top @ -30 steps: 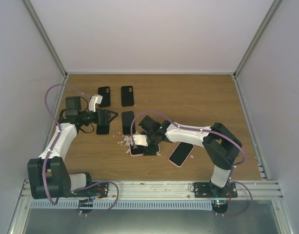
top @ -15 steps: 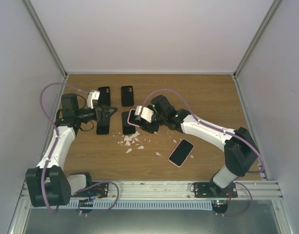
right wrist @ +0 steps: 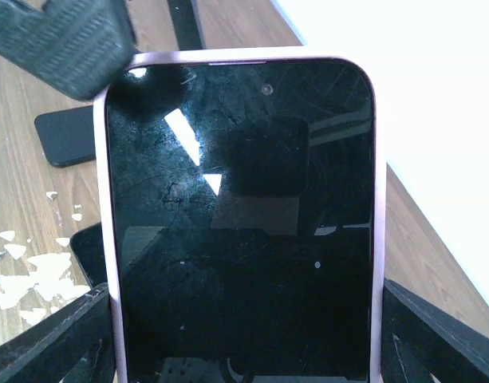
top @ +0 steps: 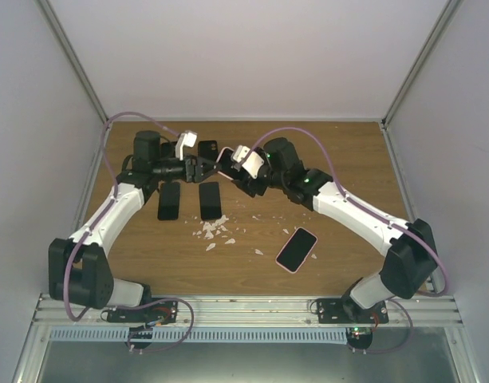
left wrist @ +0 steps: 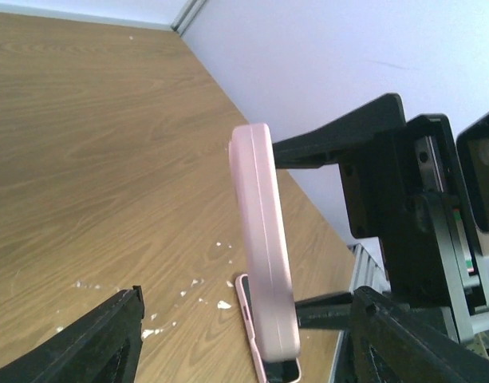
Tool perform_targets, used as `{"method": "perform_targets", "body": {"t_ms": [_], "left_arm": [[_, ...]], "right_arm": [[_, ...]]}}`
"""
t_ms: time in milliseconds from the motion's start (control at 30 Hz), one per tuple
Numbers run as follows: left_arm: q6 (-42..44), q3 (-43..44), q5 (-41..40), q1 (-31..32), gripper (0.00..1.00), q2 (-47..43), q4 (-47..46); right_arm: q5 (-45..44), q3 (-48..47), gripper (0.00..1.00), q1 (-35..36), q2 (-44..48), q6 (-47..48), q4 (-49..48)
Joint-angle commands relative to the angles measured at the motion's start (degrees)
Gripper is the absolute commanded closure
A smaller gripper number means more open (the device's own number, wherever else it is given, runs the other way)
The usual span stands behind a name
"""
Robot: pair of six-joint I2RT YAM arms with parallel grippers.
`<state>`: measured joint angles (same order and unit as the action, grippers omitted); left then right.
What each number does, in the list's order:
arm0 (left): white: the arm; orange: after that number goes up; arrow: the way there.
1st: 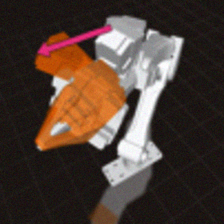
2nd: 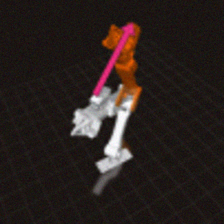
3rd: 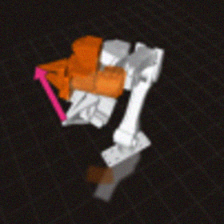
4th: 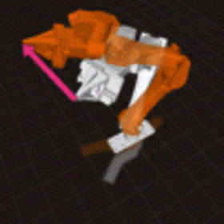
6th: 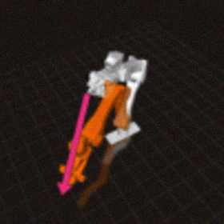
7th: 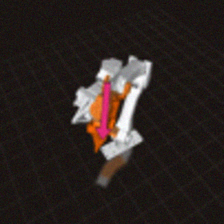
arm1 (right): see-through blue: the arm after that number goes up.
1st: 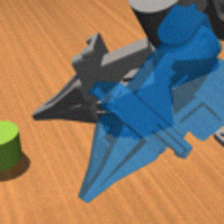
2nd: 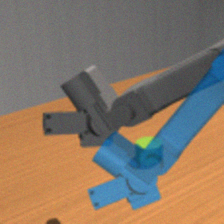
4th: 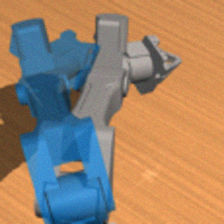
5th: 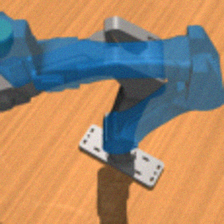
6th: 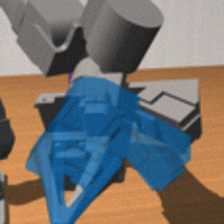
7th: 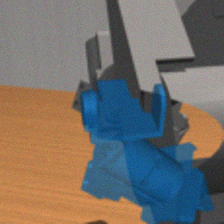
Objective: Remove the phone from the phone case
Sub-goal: Pick up the phone at the center of the board.
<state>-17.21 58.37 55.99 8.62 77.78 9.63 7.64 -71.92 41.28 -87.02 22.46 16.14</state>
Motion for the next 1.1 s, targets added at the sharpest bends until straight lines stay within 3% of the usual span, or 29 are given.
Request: {"method": "perform_targets", "body": {"t_ms": [0,233,633,767,933,1067], "left_arm": [[-2.6,4.8,-0.4,1.8,0.3,2.9,-4.7],[-4.5,6.6,-0.7,4.4,0.48,5.5,-6.8],[-2.4,6.8,-2.7,4.5,1.0,4.8,-5.2],[-0.7,7.1,-2.4,4.3,1.0,4.4,-4.0],[4.9,8.5,1.6,4.3,1.0,5.0,-0.3],[10.8,10.1,3.8,4.5,1.0,5.1,4.3]], "right_arm": [[-1.2,-1.7,0.31,-0.8,3.4,-2.1,-3.9],[-1.9,-2.2,0.31,-0.9,3.5,-3.6,-4.1],[-0.1,-1.5,0.28,-1.7,3.3,-5.0,-4.0],[3.5,-0.5,0.2,-2.9,4.4,-4.0,-2.8],[13.8,0.6,0.04,-5.1,6.8,-2.1,0.6],[22.0,1.4,0.0,-7.4,8.4,-1.6,3.8]]}}
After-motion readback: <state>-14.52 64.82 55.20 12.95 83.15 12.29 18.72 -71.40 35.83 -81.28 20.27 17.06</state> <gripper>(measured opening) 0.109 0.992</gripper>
